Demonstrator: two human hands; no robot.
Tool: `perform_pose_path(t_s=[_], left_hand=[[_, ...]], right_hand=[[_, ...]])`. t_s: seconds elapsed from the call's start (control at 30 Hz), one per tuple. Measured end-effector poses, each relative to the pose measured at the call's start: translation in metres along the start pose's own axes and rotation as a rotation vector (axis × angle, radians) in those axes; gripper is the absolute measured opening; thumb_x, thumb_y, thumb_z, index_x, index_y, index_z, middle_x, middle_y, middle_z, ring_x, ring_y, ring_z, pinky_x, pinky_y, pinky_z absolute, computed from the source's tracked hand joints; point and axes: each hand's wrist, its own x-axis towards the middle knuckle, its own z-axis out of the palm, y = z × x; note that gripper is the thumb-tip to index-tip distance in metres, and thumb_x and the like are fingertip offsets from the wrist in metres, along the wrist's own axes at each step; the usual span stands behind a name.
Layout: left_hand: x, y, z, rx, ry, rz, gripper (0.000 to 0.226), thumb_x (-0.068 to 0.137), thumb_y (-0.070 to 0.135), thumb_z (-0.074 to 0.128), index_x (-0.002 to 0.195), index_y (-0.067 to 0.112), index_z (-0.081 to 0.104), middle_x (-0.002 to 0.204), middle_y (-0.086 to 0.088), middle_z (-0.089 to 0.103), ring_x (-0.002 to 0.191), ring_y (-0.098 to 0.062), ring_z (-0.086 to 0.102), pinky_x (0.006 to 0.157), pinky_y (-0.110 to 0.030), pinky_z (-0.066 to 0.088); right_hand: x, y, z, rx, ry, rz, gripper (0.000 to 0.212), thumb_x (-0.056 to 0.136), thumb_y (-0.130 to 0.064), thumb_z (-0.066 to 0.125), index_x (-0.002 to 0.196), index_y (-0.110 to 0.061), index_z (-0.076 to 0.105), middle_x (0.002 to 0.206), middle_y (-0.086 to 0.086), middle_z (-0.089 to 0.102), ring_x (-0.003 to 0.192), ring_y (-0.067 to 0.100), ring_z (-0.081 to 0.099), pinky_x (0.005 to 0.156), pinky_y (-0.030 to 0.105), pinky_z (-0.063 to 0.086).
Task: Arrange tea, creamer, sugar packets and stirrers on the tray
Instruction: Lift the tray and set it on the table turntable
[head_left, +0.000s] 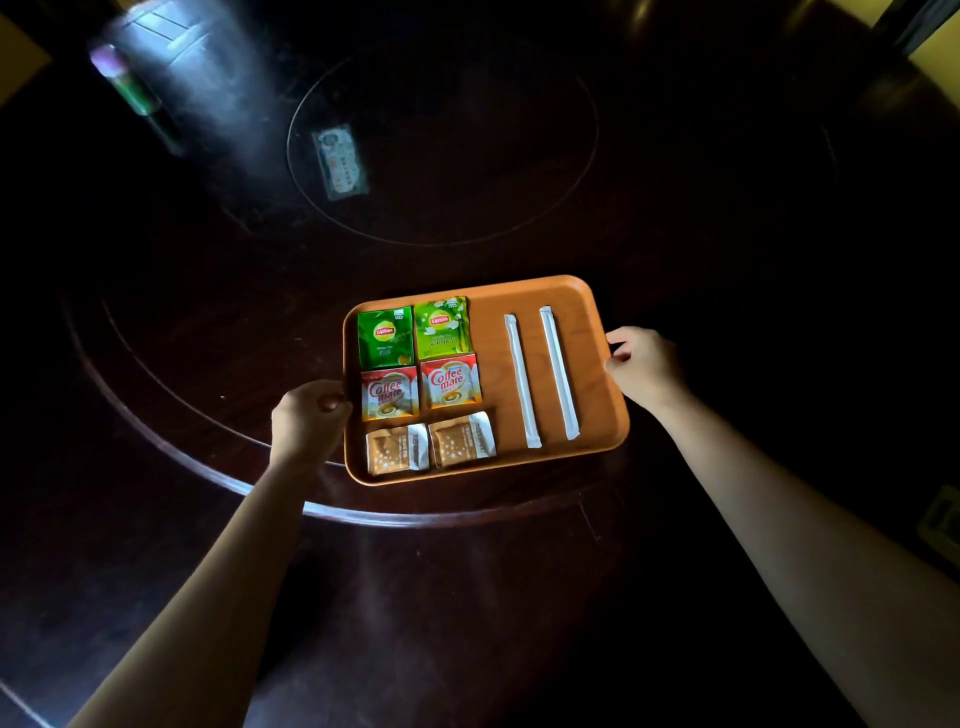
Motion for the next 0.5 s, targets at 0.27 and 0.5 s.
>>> perform_pose_path(t_s=[0.27,0.5], left_hand=[[0.002,-0.008,0.002,-0.022,-0.012,-0.023,0.026,0.077,0.007,0.065,0.102,0.011,0.069,0.091,-0.016,0.074,0.070,-0.024,0.066,0.075,-0.039,0.056],[0.010,-0.016,-0.002,-0.186,-0.150,-0.166,0.029,0.079,0.005,0.064,0.108,0.007,0.063,0.086,-0.015,0.070,0.067,-0.021,0.068,0.062,-0.030,0.057]], right_hand=[[-0.001,0.001,0.002,-0.018,0.019,-0.009,0.032,0.084,-0.004,0.063,0.115,-0.007,0.059,0.111,0.016,0.067,0.100,0.030,0.063,0.084,0.038,0.051],[-0.001,-0.003,-0.005,-0.029,-0.047,0.018,0.030,0.080,-0.005,0.066,0.110,-0.007,0.061,0.107,0.016,0.067,0.092,0.031,0.065,0.080,0.043,0.057]])
